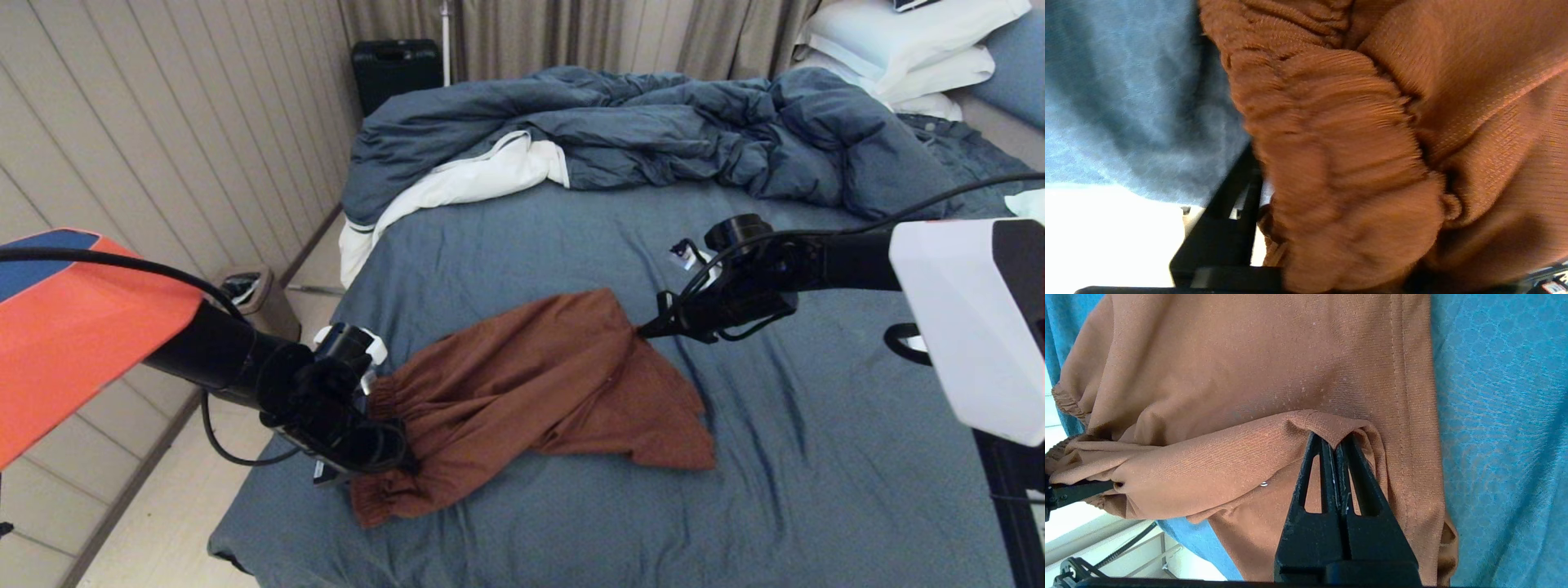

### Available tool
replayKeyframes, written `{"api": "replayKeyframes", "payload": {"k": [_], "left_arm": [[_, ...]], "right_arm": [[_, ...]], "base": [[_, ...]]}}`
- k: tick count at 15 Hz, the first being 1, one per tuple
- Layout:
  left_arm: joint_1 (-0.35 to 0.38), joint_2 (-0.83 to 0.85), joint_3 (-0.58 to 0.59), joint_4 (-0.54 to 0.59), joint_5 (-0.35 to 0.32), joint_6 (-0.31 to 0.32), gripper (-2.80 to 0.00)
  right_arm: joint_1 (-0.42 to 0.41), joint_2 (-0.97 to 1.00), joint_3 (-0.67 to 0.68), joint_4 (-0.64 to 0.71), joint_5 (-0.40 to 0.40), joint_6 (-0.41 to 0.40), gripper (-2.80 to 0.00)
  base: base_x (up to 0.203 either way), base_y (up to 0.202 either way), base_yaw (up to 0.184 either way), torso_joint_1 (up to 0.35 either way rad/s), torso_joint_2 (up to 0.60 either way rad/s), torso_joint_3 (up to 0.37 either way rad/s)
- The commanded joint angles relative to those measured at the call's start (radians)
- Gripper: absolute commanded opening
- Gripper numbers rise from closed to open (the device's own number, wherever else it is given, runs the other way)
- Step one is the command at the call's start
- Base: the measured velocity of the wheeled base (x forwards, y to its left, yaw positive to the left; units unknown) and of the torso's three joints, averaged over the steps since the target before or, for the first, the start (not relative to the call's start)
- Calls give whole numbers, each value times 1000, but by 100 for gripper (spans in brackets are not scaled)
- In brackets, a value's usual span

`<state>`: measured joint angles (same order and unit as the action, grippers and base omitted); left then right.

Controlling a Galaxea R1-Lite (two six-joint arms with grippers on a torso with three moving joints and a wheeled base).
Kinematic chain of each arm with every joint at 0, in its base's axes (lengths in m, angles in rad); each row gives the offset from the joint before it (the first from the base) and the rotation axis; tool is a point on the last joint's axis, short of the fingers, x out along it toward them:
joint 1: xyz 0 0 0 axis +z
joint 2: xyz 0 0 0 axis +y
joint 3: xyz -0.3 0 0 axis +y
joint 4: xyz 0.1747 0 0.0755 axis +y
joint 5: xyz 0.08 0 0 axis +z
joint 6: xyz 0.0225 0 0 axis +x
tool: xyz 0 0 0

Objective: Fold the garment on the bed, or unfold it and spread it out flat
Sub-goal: Fold the brown shorts

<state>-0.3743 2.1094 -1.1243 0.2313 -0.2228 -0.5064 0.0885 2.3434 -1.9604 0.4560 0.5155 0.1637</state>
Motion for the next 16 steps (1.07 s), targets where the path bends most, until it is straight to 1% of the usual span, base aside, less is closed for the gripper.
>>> {"api": "replayKeyframes", "payload": {"k": [1,5,8,11,14,16], "left_arm": [[0,12,-9,2,-3,-3,-280],[0,1,-25,5,-4,-9,-280],[0,-53,-36,10,-3,-9,-280],[7,-101,-117,56,-2,-8,-280],[28,-131,-230,166,-11,-7,-280],[53,-158,-278,202,-12,-5,-280]], "right_arm": [[0,8,0,-7,3,1,-280],[0,7,2,-14,3,4,-280],[0,8,0,-14,3,5,-280],[2,2,0,-16,3,8,-280],[4,-7,-1,-54,3,10,-280],[4,-14,-2,-79,1,10,-280]], "base": [[0,0,0,0,0,0],[0,0,0,0,0,0],[0,0,0,0,0,0],[0,0,0,0,0,0],[0,0,0,0,0,0],[0,0,0,0,0,0]]}}
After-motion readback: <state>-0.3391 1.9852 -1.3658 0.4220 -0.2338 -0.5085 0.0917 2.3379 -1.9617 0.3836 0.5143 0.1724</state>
